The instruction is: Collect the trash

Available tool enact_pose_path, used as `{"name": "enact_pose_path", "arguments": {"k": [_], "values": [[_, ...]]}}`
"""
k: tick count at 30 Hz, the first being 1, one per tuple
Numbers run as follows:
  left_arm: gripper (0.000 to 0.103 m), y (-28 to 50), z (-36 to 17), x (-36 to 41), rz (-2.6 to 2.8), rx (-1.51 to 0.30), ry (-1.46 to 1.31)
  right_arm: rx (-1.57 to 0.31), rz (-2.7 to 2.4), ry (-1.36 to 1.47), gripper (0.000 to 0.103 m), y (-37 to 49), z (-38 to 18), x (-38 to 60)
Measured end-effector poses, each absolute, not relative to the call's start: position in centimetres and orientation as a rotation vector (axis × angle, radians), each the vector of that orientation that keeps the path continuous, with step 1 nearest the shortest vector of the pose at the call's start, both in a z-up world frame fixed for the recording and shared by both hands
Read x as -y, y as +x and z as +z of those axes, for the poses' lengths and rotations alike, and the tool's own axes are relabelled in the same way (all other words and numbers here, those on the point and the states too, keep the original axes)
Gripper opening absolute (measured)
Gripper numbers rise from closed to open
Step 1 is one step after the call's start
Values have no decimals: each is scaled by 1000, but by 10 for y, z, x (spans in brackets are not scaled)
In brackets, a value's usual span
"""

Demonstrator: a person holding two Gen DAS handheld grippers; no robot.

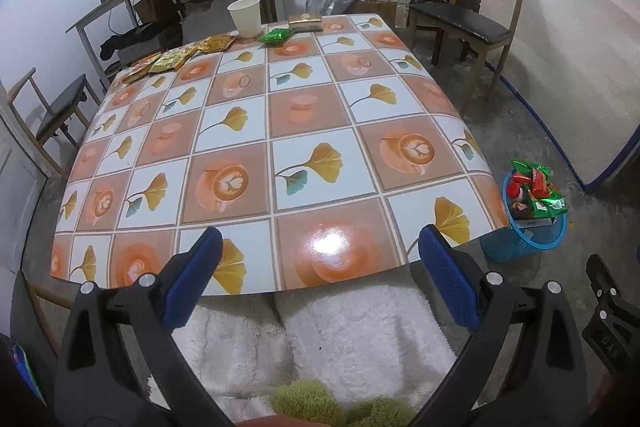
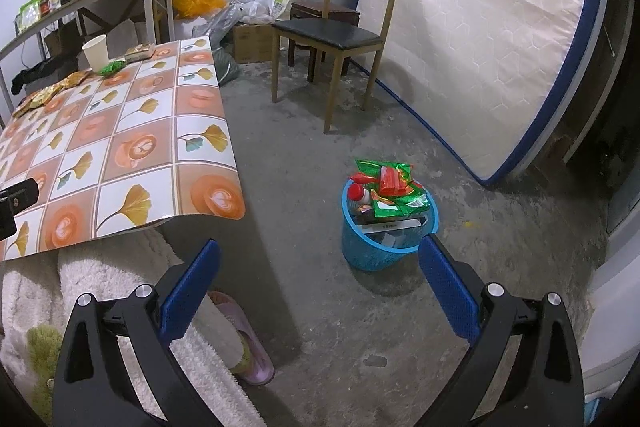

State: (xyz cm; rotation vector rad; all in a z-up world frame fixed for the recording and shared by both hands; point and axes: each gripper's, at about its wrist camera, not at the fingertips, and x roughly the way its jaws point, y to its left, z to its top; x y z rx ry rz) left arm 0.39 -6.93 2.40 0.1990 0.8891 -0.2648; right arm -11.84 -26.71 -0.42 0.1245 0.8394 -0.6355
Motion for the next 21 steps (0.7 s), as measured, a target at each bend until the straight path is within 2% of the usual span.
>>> {"name": "enact_pose_path", "arguments": {"k": [21], "values": [[94,6,23,65,-269,-896,185,-835,-624,98,96,-112,2,264]]}}
